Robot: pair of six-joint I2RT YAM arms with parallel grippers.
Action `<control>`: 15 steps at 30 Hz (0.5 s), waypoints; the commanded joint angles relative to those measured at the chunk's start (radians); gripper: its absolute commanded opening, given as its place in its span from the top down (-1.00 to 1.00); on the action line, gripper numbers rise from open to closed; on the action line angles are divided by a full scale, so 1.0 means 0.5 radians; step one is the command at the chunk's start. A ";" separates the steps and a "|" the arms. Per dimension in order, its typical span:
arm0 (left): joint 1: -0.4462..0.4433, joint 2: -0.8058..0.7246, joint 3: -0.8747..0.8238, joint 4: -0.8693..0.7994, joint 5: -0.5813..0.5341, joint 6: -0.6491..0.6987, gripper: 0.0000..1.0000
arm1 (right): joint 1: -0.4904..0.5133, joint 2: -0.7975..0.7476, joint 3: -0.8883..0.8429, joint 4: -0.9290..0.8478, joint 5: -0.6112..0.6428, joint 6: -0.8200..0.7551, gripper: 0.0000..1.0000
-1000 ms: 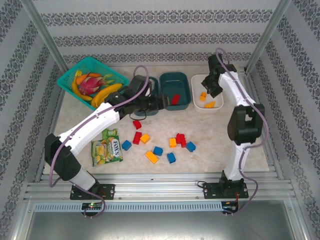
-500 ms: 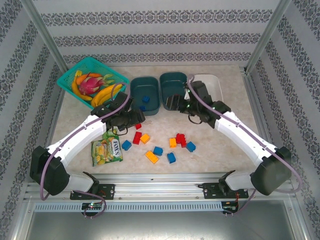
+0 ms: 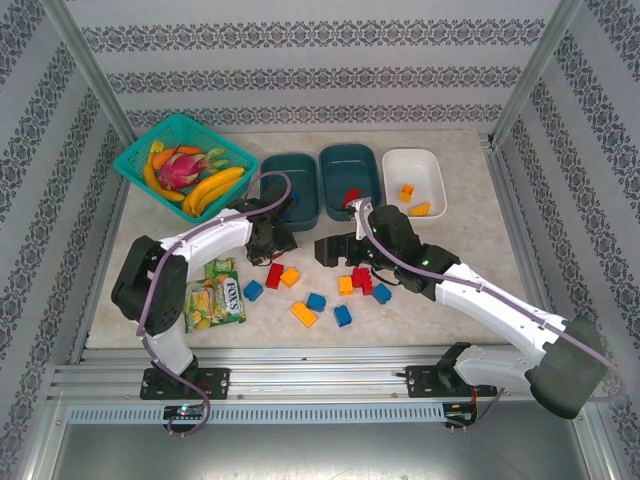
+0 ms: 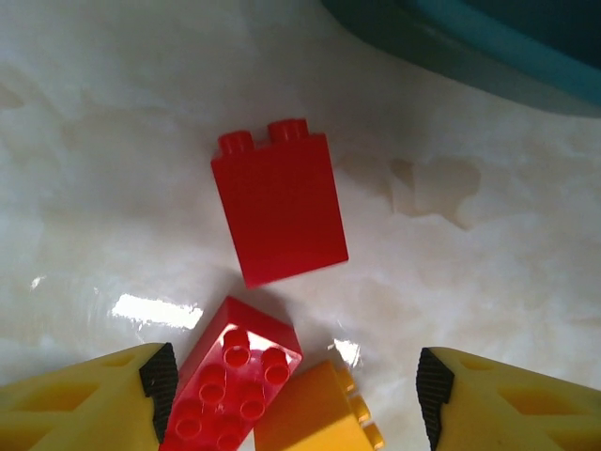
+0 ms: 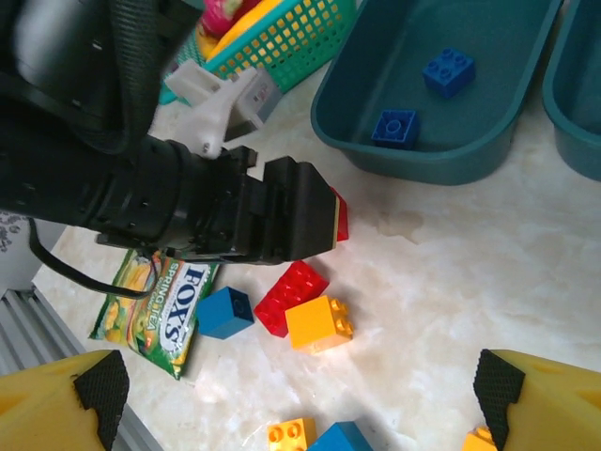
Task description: Sort the legos into containers by color
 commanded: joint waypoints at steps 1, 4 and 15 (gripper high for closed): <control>0.037 0.070 0.068 -0.003 -0.102 -0.044 -0.38 | 0.013 -0.085 -0.044 0.094 0.029 -0.036 -0.95; 0.055 0.127 0.069 0.051 -0.116 -0.037 -0.33 | 0.014 -0.130 -0.066 0.075 0.045 -0.026 -0.95; 0.105 0.302 0.144 0.169 -0.123 0.036 -0.10 | -0.003 -0.176 -0.069 -0.015 0.068 -0.015 -0.95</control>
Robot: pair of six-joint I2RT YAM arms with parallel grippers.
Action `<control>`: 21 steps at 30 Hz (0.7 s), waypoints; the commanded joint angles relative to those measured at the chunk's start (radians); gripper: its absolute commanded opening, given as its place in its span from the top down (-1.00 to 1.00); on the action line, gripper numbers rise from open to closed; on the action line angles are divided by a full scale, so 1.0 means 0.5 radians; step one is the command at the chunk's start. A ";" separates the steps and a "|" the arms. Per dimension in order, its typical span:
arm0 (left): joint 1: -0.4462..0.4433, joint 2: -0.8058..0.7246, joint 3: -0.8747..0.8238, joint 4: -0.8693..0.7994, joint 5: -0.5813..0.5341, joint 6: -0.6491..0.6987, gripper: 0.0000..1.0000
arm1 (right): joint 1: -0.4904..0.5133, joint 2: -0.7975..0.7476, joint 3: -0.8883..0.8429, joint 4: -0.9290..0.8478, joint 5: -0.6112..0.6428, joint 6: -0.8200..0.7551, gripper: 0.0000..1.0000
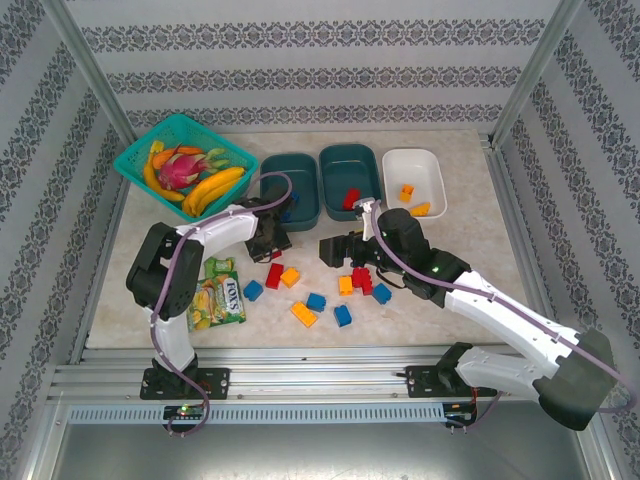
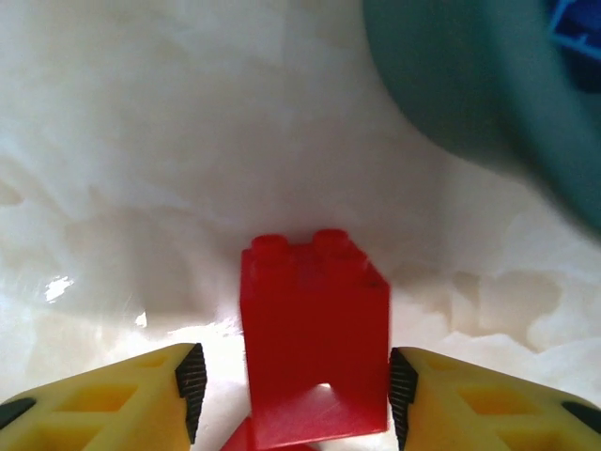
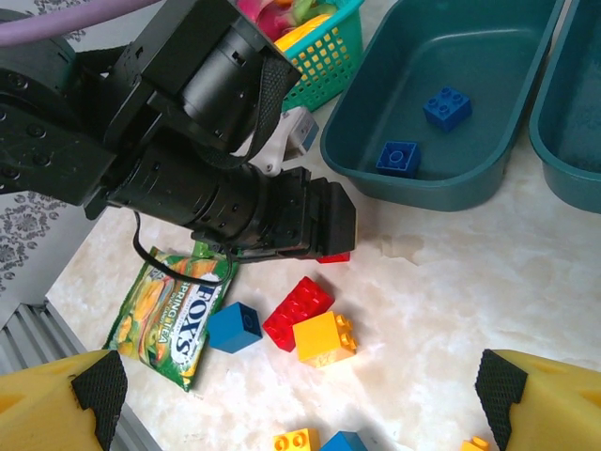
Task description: Sort the legos into containers by color
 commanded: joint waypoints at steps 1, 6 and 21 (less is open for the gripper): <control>0.022 0.073 0.082 0.069 -0.035 0.038 -0.05 | -0.003 -0.021 -0.011 -0.033 0.035 -0.004 -0.95; 0.025 0.094 0.060 0.098 -0.039 0.045 0.24 | -0.012 -0.008 -0.006 -0.043 0.028 0.012 -0.95; -0.071 -0.372 0.024 -0.274 -0.139 0.075 0.41 | -0.084 -0.082 0.093 -0.131 0.272 0.037 -0.94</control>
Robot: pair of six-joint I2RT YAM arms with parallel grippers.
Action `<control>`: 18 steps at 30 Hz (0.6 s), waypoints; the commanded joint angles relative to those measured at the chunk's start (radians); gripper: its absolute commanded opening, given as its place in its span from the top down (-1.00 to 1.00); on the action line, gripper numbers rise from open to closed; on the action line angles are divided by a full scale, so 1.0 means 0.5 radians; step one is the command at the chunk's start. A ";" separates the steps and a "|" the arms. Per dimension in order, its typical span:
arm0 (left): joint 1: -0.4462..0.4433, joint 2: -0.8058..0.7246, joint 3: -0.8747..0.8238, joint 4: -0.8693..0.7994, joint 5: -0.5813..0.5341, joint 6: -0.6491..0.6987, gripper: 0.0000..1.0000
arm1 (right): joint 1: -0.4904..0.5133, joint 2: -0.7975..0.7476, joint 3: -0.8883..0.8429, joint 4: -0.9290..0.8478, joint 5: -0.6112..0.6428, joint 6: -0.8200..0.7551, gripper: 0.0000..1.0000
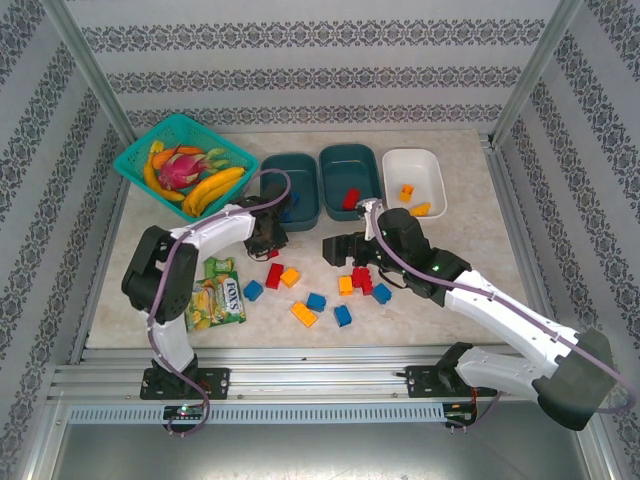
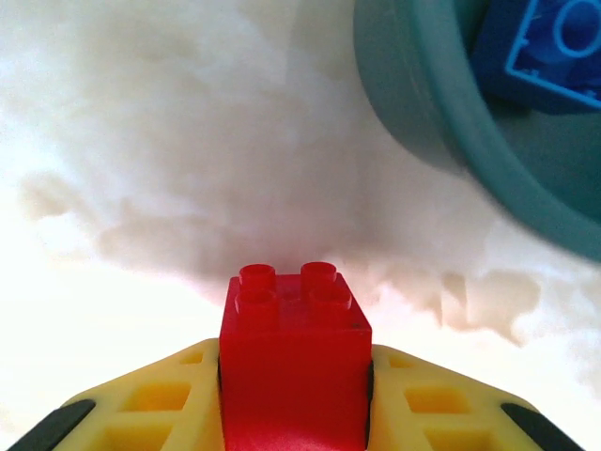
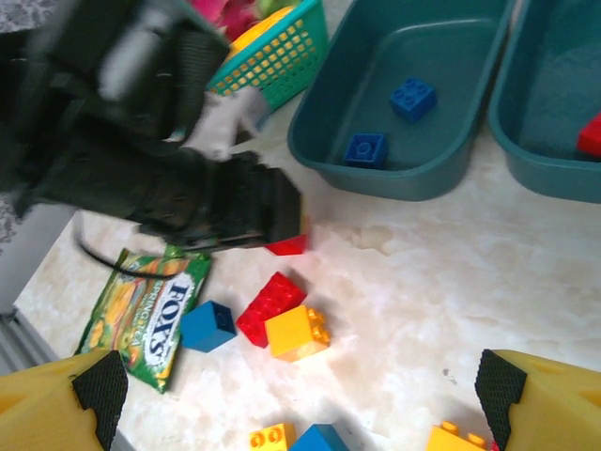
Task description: Sort the legos into containers by color
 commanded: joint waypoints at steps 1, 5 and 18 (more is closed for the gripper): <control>-0.071 -0.259 0.086 -0.239 -0.065 0.074 0.41 | -0.041 -0.098 0.091 -0.057 0.208 0.036 -0.94; -0.128 -0.283 0.349 -0.320 0.015 0.227 0.41 | -0.104 -0.169 0.110 -0.103 0.397 0.099 -0.94; -0.247 0.819 1.904 -0.390 0.231 0.626 0.42 | -0.389 -0.160 0.231 -0.333 0.560 0.227 -0.94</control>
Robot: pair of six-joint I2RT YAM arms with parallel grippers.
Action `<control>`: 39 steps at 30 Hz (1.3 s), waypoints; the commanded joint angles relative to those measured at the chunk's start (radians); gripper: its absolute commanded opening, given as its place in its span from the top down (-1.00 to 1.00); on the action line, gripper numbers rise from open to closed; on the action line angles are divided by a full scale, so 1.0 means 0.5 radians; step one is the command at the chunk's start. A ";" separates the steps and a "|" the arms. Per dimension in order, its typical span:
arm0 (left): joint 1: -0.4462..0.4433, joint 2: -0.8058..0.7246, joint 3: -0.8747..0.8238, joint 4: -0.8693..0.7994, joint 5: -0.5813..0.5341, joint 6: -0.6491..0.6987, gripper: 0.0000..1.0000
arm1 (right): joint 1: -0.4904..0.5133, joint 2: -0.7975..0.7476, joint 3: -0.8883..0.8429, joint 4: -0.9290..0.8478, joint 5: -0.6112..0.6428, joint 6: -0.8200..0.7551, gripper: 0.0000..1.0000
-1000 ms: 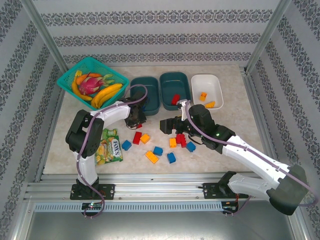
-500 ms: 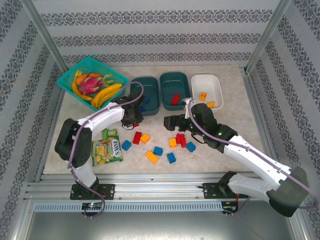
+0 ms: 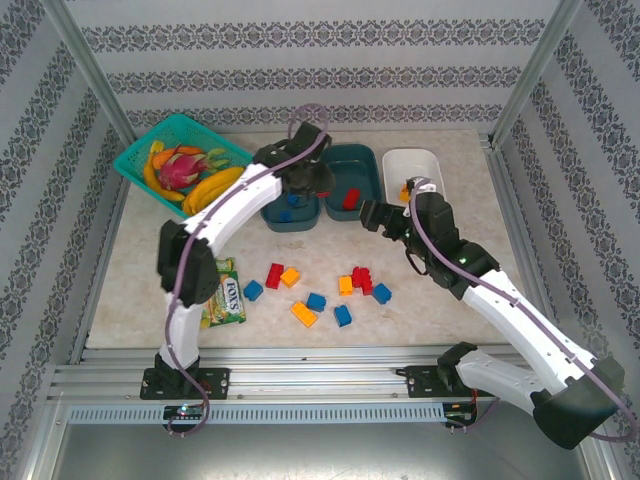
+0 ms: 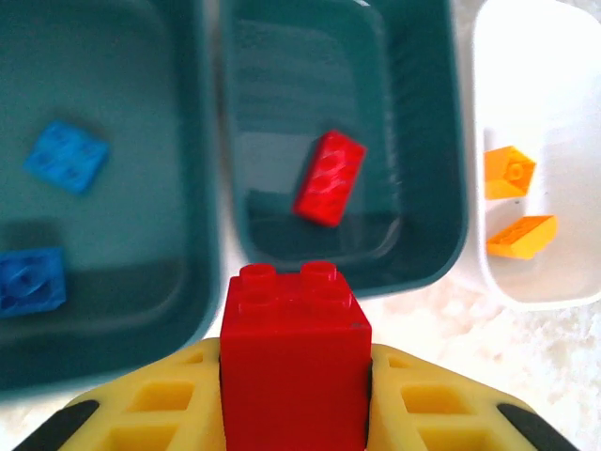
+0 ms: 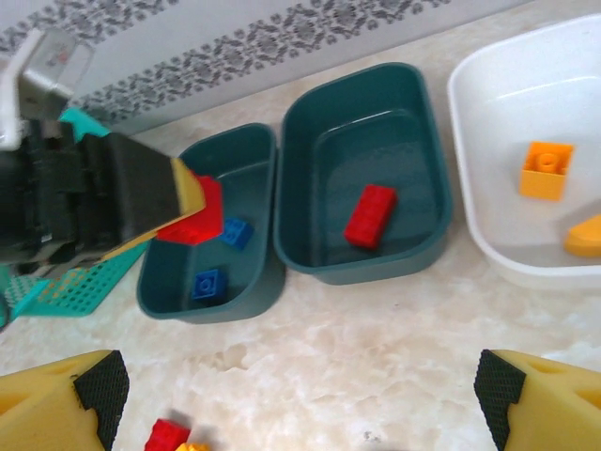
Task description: Sort the legos into containers by color
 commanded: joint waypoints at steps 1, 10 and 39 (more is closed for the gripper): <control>-0.054 0.267 0.365 -0.120 0.037 0.171 0.42 | -0.050 -0.034 0.054 -0.084 0.038 0.042 -0.94; -0.049 0.707 0.729 0.084 -0.137 0.229 0.40 | -0.172 -0.209 -0.126 -0.111 -0.059 0.160 -0.94; -0.050 0.644 0.910 0.028 -0.296 0.088 -0.40 | -0.343 -0.252 -0.158 -0.382 -0.238 0.049 -0.89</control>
